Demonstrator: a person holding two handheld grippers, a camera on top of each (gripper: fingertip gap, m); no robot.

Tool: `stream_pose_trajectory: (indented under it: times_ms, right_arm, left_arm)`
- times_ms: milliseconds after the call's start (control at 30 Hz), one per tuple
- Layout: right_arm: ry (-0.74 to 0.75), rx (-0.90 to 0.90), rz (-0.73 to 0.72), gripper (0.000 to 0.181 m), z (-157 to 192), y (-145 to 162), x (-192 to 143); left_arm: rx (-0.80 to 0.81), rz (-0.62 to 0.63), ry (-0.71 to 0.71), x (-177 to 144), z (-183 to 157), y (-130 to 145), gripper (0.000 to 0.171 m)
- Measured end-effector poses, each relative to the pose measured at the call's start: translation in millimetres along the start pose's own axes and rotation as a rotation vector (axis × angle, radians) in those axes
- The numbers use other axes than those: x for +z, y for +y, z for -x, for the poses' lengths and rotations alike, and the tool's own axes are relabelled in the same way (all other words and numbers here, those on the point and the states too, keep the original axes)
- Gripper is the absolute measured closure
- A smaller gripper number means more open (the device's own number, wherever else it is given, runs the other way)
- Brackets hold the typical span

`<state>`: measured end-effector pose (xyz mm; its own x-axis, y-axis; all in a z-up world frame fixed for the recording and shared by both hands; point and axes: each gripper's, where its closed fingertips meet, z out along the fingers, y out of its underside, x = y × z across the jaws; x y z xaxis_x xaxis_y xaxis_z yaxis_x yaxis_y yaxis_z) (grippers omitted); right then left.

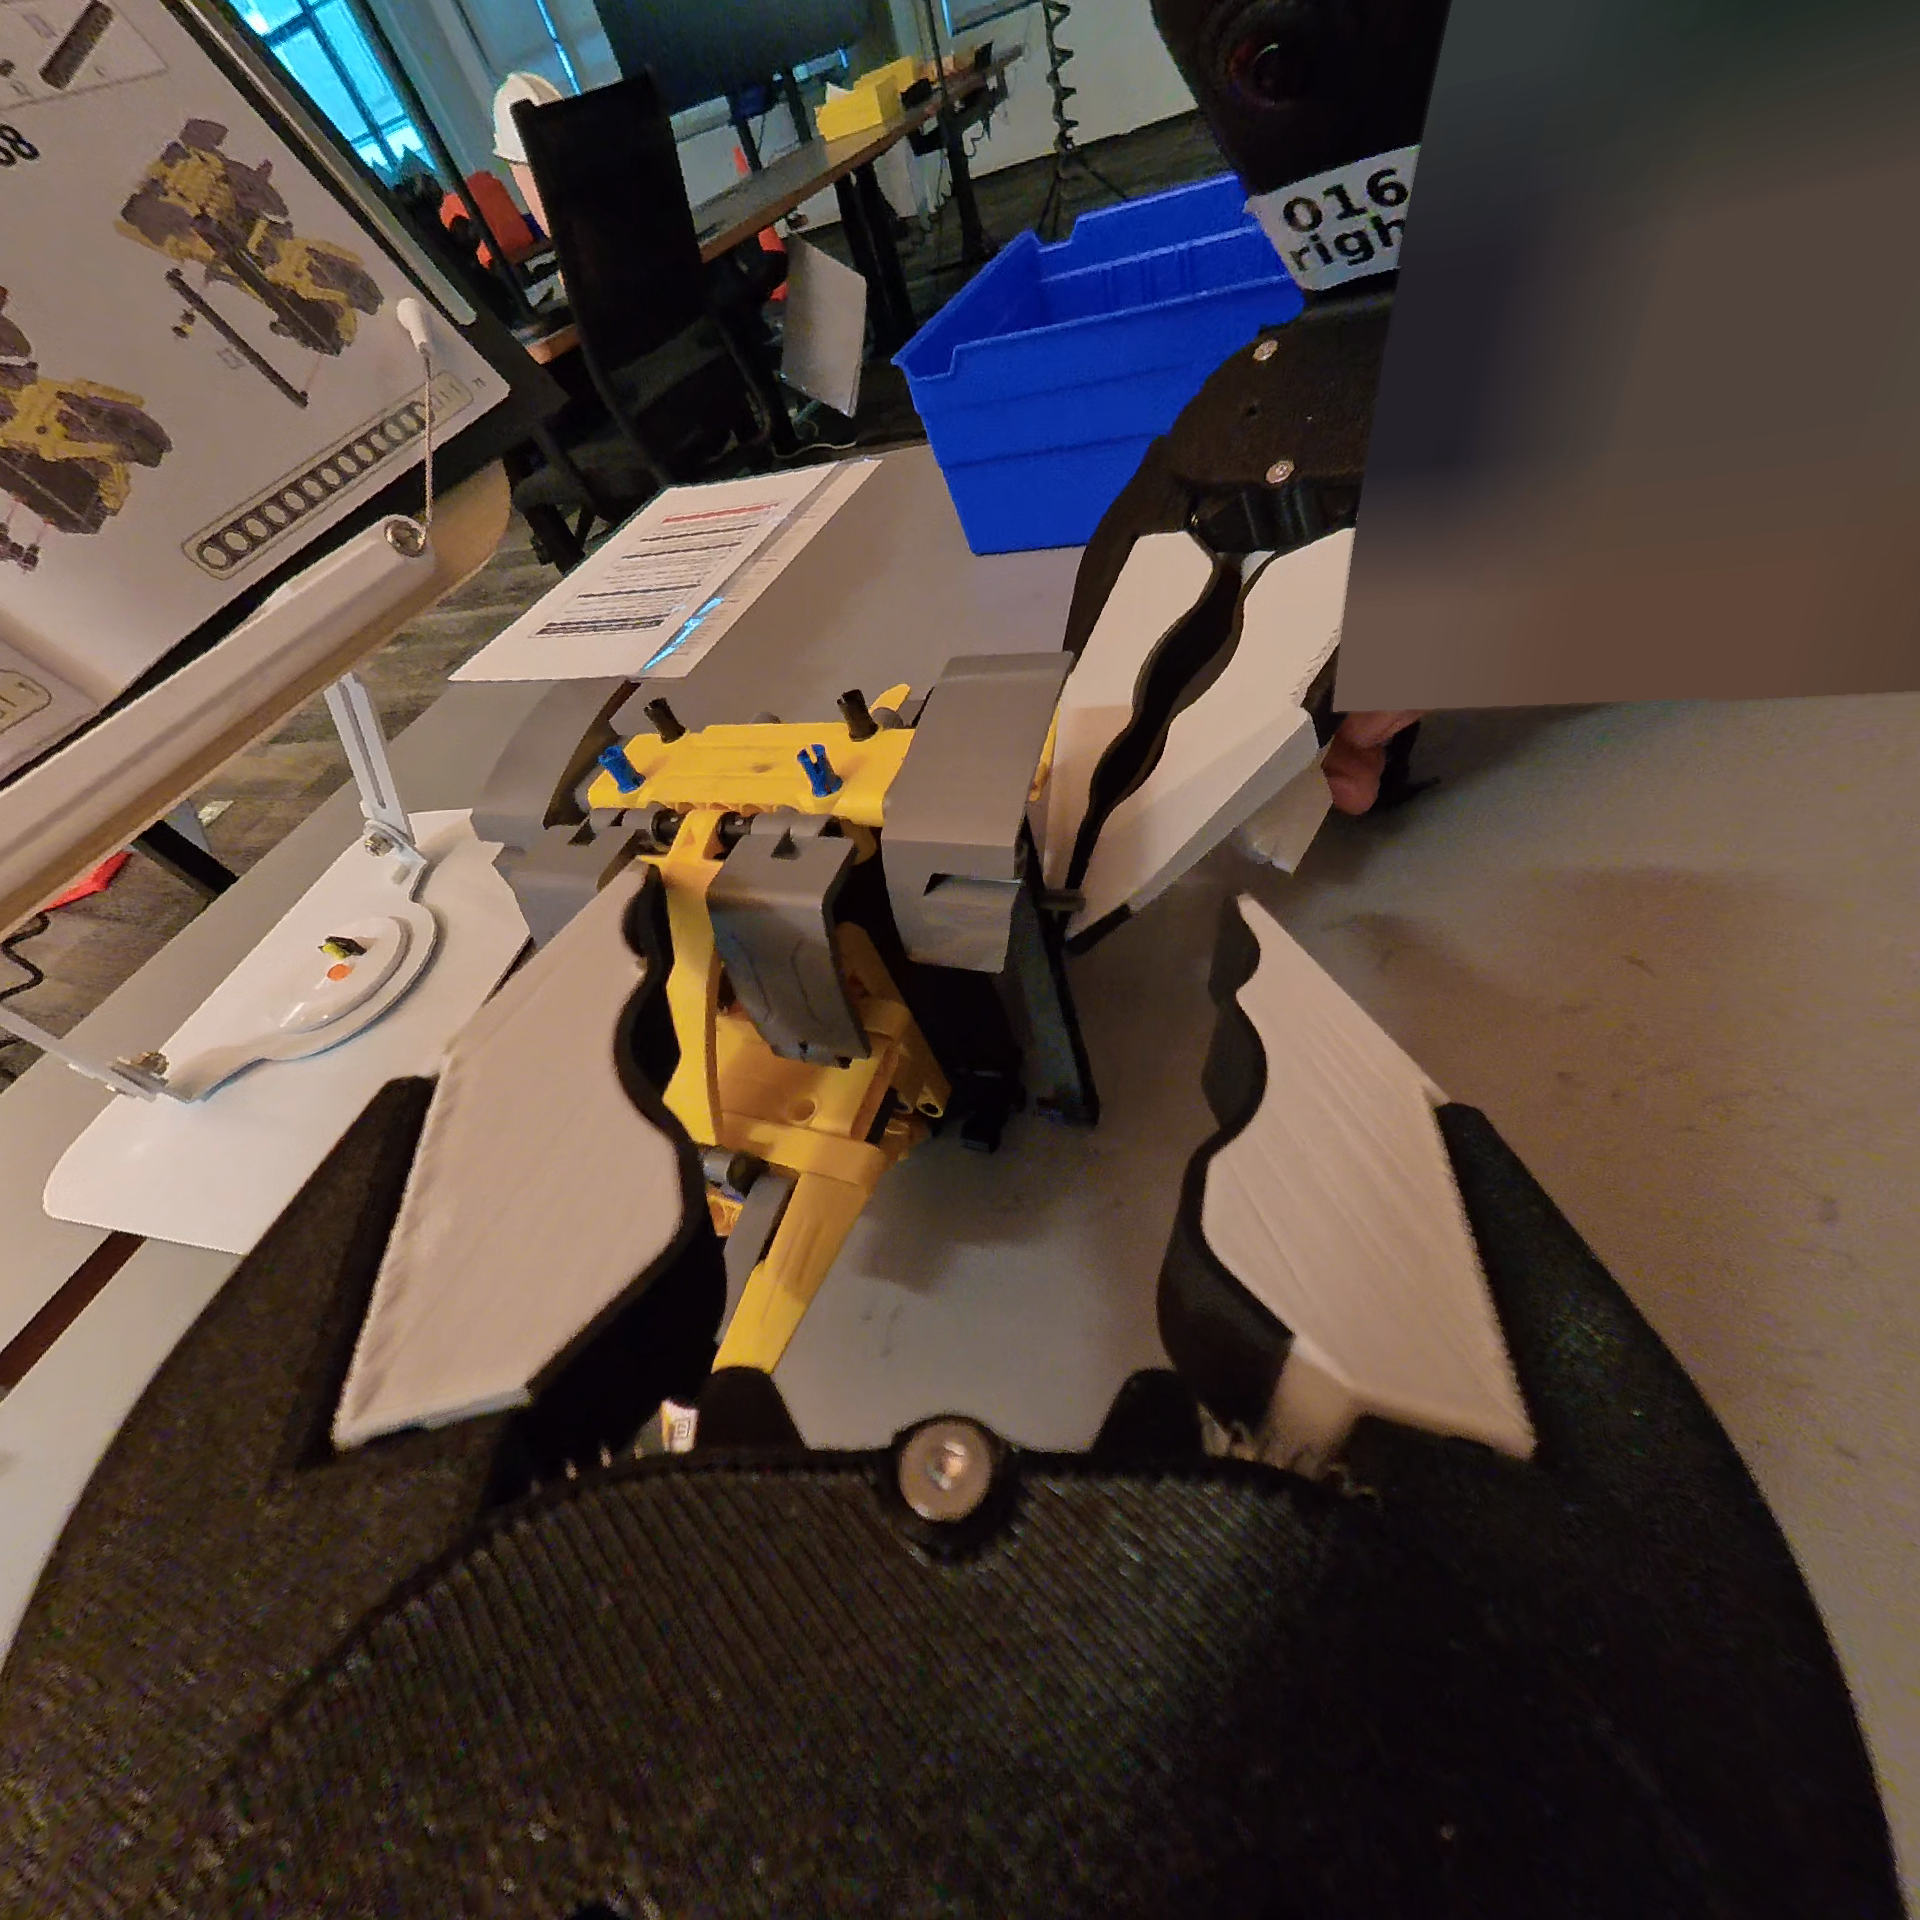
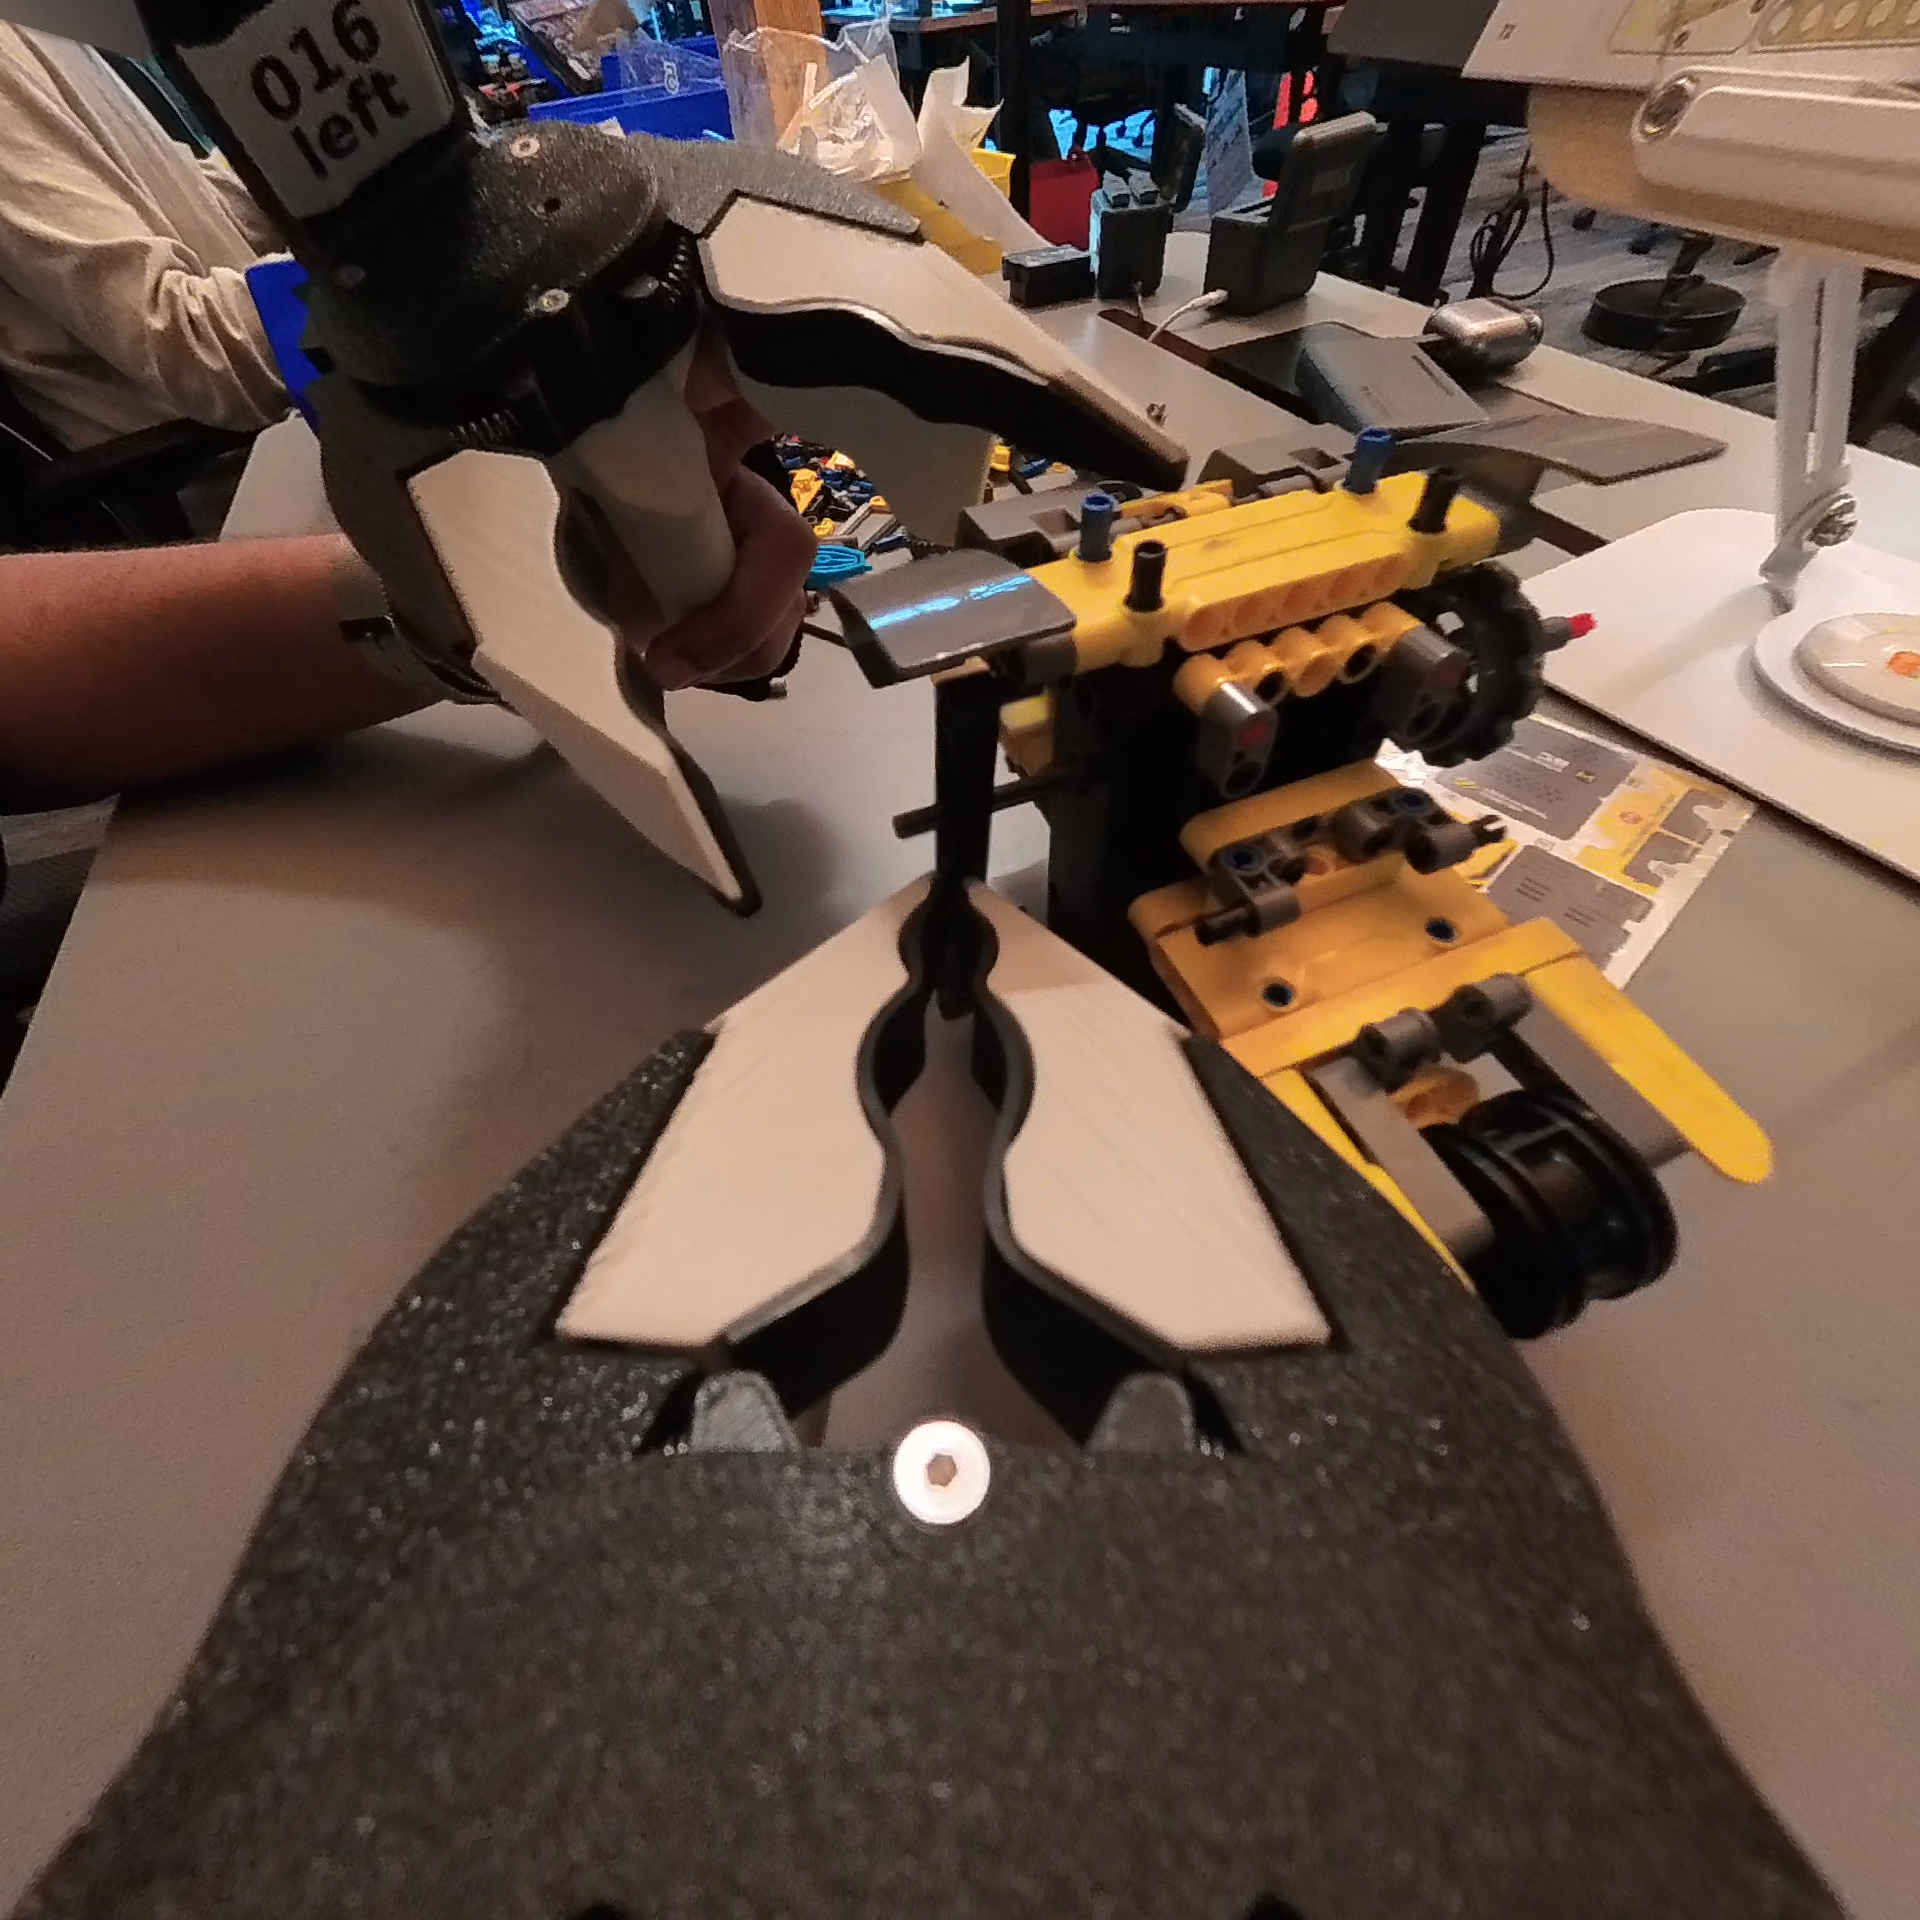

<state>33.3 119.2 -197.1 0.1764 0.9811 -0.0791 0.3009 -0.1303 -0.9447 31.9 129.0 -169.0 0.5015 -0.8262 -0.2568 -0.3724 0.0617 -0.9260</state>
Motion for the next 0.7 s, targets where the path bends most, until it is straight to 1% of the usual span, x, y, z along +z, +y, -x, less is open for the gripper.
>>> stream_pose_trajectory:
  times_ms: [133,267,367,433,533,633,700]
  right_arm:
    - [0.02,0.027,-0.019,0.181,-6,-2,-5]
    - [0.028,0.063,-0.037,0.181,-10,-2,-10]
    - [0.052,0.045,-0.037,0.181,-11,-1,-16]
    - [0.076,0.023,-0.052,0.178,-10,-4,-22]
    - [0.087,-0.009,-0.111,0.171,-3,-17,-29]
    - [0.099,-0.041,-0.156,0.165,7,-30,-31]
    - [0.112,-0.071,-0.149,0.161,13,-32,-29]
  left_arm:
    - [-0.015,0.008,-0.032,-2,6,4,0.074]
    - [-0.026,0.014,-0.04,-4,9,6,0.073]
    - [-0.03,0.009,-0.041,-8,10,6,0.072]
    - [-0.042,0.005,-0.05,-11,15,7,0.072]
    - [-0.076,0.018,-0.072,-13,23,12,0.072]
    - [-0.139,0.052,-0.11,-10,34,20,0.072]
    - [-0.182,0.086,-0.12,-5,35,27,0.072]
